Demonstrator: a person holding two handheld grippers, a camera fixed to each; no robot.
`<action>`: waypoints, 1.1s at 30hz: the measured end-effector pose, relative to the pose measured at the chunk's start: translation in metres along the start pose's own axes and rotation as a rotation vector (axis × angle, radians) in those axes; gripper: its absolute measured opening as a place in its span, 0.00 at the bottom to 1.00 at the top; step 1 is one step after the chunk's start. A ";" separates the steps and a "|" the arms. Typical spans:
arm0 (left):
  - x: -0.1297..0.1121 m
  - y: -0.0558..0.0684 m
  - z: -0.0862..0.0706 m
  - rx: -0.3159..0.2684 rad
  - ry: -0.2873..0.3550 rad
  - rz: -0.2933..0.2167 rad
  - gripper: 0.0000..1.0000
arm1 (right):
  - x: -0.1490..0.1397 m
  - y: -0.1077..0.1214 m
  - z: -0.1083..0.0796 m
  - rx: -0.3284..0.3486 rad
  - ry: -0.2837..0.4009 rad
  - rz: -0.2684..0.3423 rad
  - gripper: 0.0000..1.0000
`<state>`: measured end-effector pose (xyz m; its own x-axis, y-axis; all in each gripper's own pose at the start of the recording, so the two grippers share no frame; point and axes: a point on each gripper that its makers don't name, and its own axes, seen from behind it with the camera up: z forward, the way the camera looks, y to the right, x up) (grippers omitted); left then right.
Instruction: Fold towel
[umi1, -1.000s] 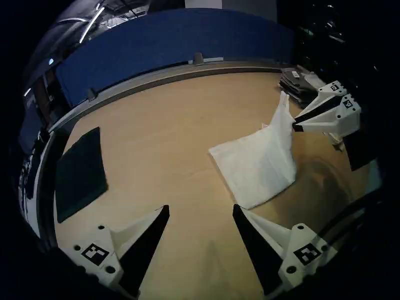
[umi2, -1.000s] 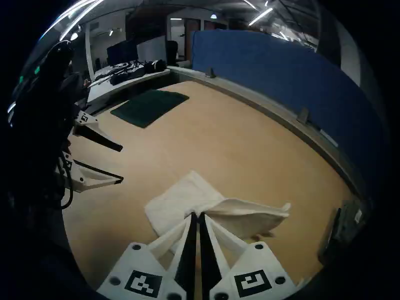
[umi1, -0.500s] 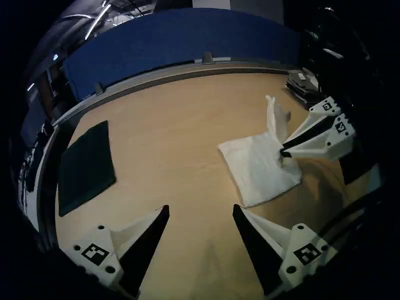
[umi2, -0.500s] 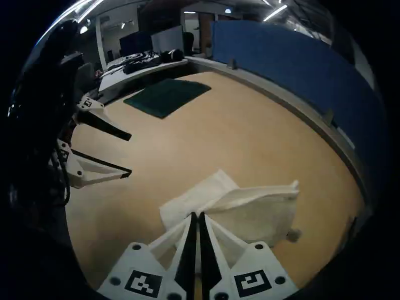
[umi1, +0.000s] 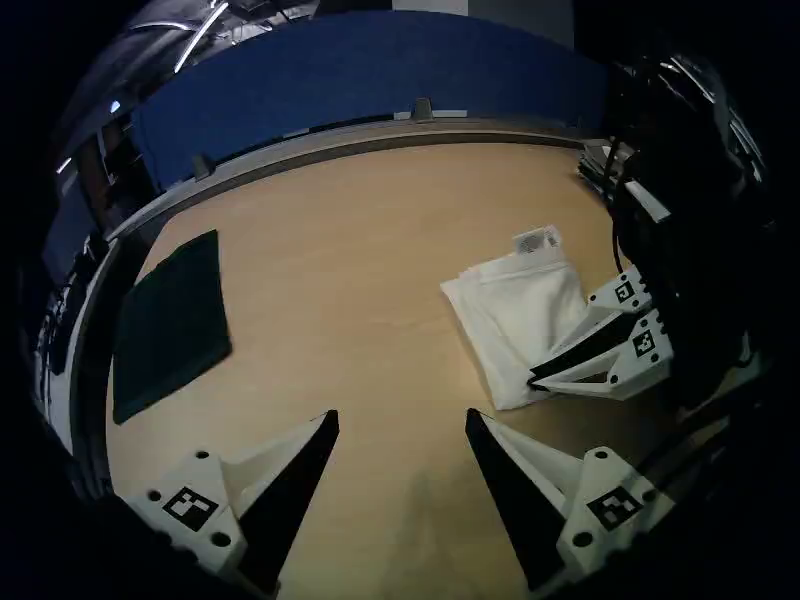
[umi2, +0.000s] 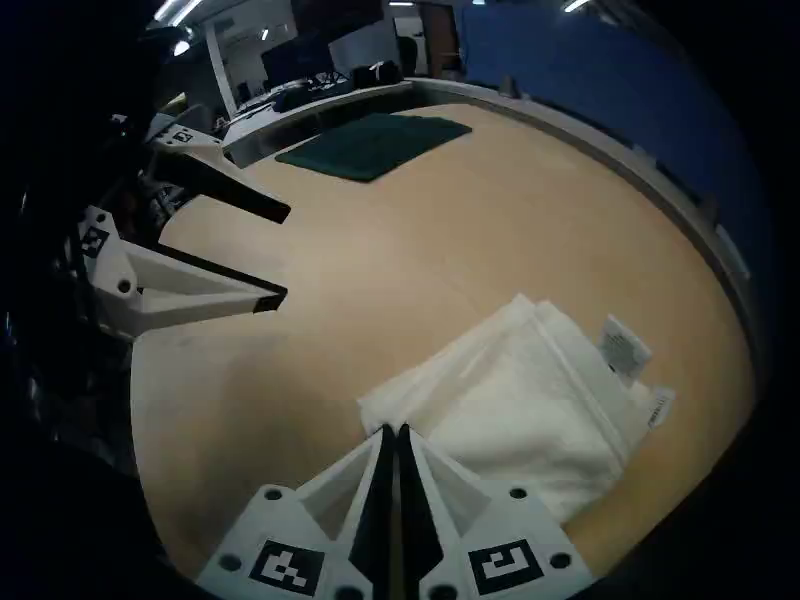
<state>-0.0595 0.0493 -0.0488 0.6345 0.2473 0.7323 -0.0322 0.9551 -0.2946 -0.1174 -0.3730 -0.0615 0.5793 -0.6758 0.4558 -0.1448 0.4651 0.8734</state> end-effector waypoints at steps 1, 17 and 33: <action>0.000 0.000 0.000 0.000 0.000 0.000 0.94 | -0.001 0.000 0.000 0.002 0.000 0.005 0.03; 0.004 0.005 0.002 -0.002 0.003 0.000 0.94 | 0.014 0.007 -0.033 -0.025 0.074 0.035 0.51; 0.006 0.010 -0.005 -0.002 0.011 0.006 0.94 | -0.032 0.042 -0.080 -0.170 0.067 0.108 0.83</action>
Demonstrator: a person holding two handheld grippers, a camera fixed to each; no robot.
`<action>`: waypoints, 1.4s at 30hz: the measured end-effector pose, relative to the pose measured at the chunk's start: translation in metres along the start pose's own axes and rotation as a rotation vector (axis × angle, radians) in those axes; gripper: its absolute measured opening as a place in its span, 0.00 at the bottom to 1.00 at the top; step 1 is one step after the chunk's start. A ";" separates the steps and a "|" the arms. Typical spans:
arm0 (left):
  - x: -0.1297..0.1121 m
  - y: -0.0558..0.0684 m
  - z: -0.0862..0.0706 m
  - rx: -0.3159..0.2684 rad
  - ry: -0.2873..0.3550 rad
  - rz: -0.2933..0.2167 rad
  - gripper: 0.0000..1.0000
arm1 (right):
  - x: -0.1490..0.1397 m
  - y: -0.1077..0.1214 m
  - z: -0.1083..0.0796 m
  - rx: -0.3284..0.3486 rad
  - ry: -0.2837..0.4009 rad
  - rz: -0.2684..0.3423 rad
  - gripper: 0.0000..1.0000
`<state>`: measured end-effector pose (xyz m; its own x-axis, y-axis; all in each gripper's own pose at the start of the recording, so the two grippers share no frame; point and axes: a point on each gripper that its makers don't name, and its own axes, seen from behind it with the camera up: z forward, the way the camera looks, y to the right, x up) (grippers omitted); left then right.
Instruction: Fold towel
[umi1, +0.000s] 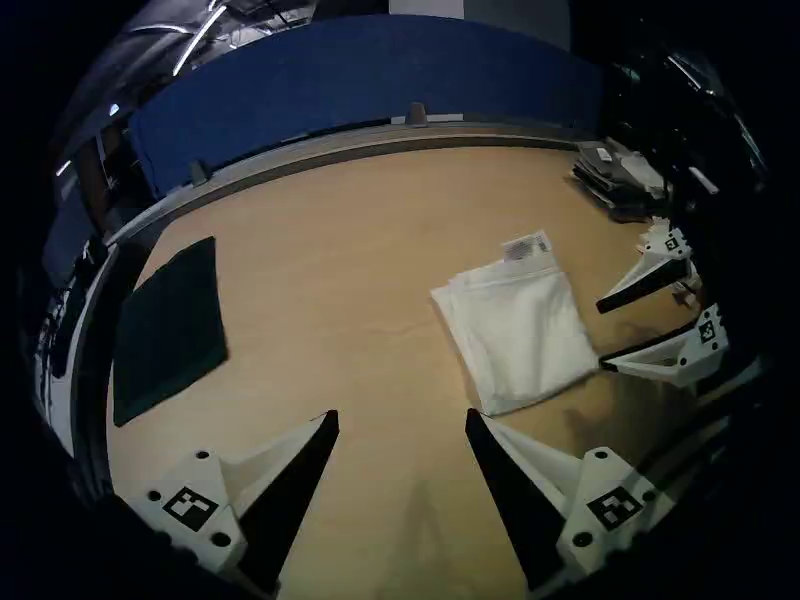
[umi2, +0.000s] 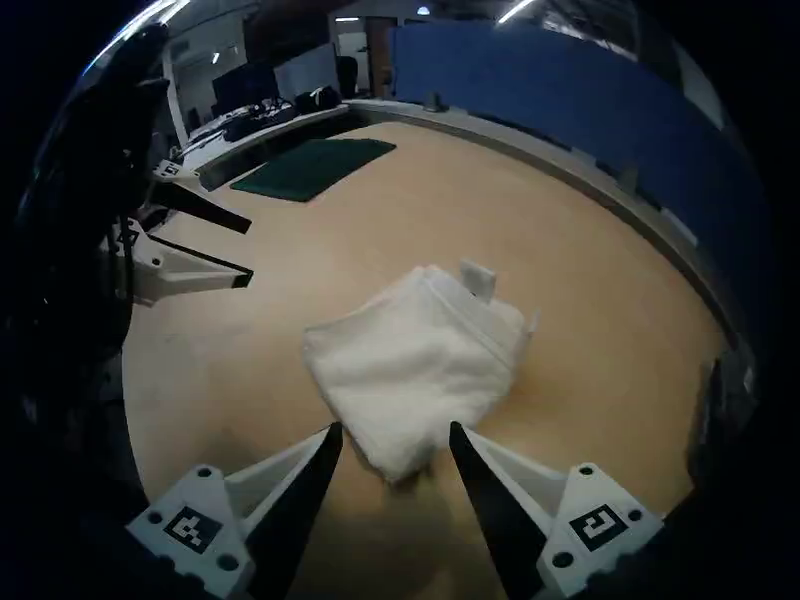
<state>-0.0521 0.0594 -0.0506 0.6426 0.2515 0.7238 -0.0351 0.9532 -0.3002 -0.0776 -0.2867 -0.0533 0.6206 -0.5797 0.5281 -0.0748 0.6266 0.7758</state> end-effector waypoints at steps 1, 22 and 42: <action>0.000 0.000 0.000 0.000 0.000 0.001 0.94 | -0.001 0.000 -0.001 0.000 0.002 0.006 0.83; -0.003 0.002 -0.006 0.002 0.006 0.001 0.94 | -0.043 0.000 0.013 -0.047 -0.062 0.071 0.79; -0.006 -0.003 -0.005 0.007 0.003 -0.005 0.94 | -0.051 -0.005 0.026 -0.039 -0.082 0.100 0.35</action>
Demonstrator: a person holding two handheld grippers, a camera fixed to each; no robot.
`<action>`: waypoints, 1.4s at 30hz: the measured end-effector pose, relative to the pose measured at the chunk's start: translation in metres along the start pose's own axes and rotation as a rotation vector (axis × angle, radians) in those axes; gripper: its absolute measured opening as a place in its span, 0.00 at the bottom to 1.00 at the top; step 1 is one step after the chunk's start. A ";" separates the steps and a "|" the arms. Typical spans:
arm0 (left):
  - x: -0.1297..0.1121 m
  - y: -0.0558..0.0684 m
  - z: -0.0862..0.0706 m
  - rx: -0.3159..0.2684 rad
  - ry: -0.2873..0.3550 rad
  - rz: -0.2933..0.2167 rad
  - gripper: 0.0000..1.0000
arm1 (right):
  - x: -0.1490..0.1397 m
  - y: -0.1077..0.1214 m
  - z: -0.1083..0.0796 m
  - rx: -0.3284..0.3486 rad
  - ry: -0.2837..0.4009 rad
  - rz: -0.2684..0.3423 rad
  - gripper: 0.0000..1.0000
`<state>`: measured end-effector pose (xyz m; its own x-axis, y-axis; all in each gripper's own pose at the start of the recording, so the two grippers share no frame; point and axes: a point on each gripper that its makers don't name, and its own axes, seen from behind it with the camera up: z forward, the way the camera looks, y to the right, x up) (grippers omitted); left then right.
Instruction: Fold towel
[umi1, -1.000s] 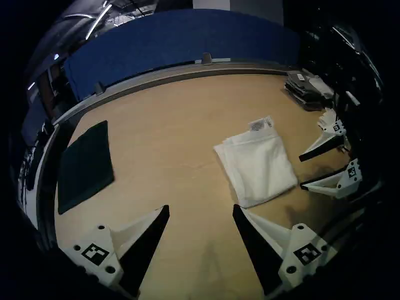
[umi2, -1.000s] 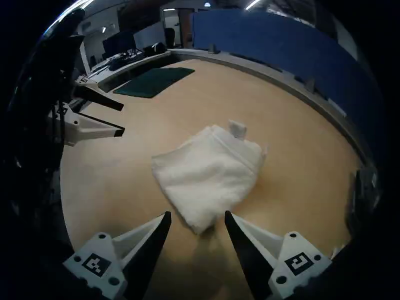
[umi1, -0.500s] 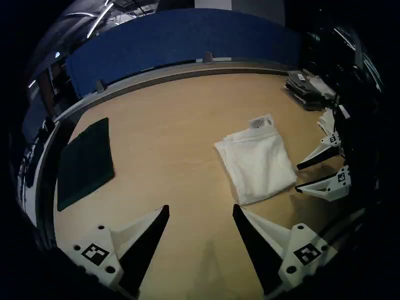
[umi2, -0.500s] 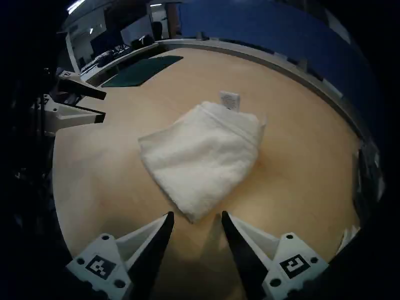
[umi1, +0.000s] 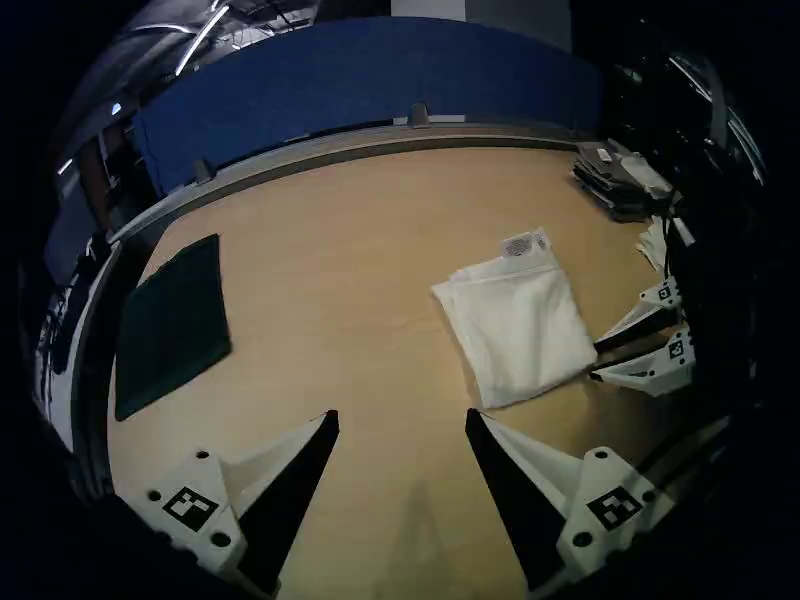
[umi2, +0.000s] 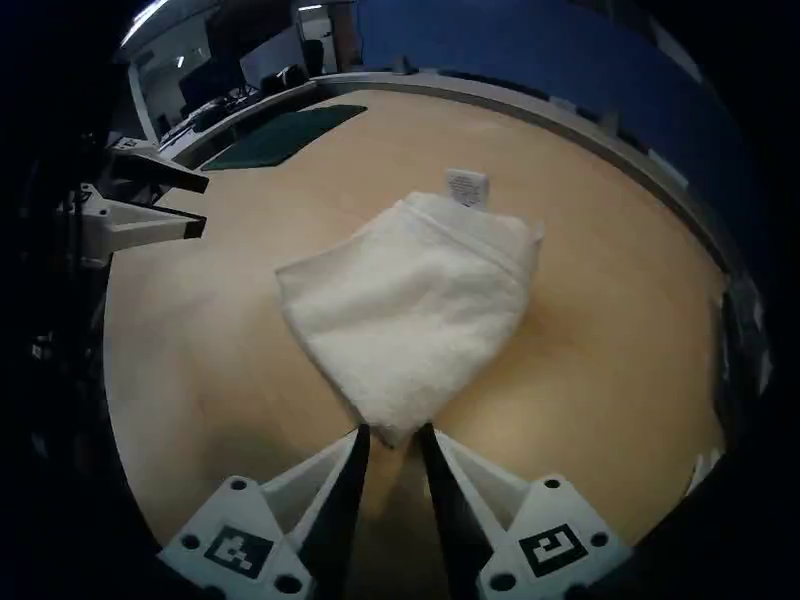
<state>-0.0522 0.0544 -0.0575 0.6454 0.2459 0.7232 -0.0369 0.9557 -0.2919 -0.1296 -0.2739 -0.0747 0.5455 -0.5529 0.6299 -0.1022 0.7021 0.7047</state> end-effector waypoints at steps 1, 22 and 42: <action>0.000 0.000 0.000 0.001 0.000 0.000 0.94 | 0.000 0.000 0.000 0.000 0.000 0.003 0.33; 0.005 0.001 -0.003 0.003 0.007 0.000 0.94 | 0.026 0.005 -0.018 -0.012 0.076 0.007 0.04; 0.021 0.000 -0.027 0.018 0.060 -0.022 0.94 | 0.124 0.013 -0.125 -0.074 0.320 -0.072 0.04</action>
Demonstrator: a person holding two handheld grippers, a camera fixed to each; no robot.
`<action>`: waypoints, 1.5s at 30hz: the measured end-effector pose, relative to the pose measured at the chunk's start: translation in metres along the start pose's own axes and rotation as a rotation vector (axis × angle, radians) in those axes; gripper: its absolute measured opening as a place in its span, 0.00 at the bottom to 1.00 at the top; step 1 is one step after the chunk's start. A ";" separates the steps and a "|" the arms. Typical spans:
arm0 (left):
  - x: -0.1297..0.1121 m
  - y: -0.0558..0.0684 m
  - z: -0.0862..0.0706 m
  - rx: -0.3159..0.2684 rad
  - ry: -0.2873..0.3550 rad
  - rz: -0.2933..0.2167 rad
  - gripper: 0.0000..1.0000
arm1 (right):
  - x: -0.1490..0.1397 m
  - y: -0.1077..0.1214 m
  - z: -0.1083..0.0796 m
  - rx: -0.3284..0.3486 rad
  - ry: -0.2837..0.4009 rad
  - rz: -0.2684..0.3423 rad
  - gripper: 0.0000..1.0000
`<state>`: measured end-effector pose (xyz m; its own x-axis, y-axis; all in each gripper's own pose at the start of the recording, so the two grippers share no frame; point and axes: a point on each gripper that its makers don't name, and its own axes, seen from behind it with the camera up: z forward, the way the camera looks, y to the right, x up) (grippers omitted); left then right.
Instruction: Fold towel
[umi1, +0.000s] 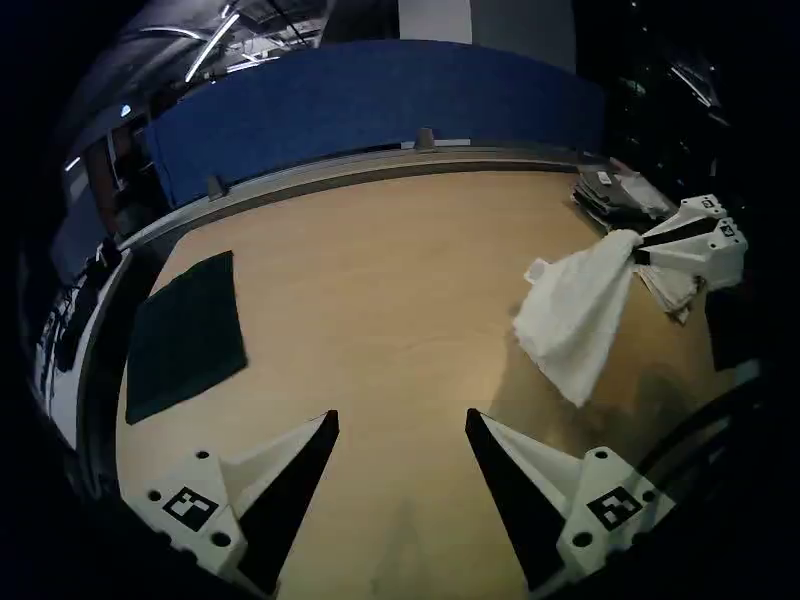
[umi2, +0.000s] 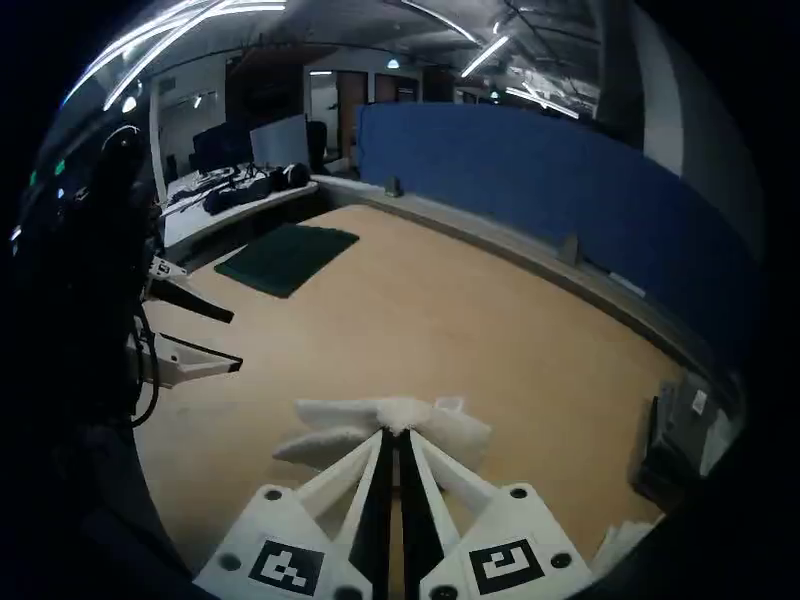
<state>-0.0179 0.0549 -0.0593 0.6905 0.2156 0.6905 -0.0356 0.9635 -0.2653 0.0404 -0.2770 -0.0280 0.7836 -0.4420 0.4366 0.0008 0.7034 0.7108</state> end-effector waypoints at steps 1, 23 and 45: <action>0.000 0.001 -0.001 0.000 0.002 -0.001 0.94 | 0.003 0.001 -0.003 -0.002 0.005 -0.004 0.04; 0.008 0.022 -0.015 -0.019 0.031 0.004 0.94 | 0.011 0.037 -0.052 -0.084 0.046 -0.004 0.04; 0.009 0.044 -0.006 -0.032 0.021 0.022 0.94 | -0.002 0.166 -0.115 -0.252 0.040 0.032 0.04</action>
<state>-0.0089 0.0988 -0.0689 0.7051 0.2329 0.6698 -0.0283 0.9530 -0.3015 0.1102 -0.0952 0.0251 0.8099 -0.3982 0.4307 0.1263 0.8355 0.5348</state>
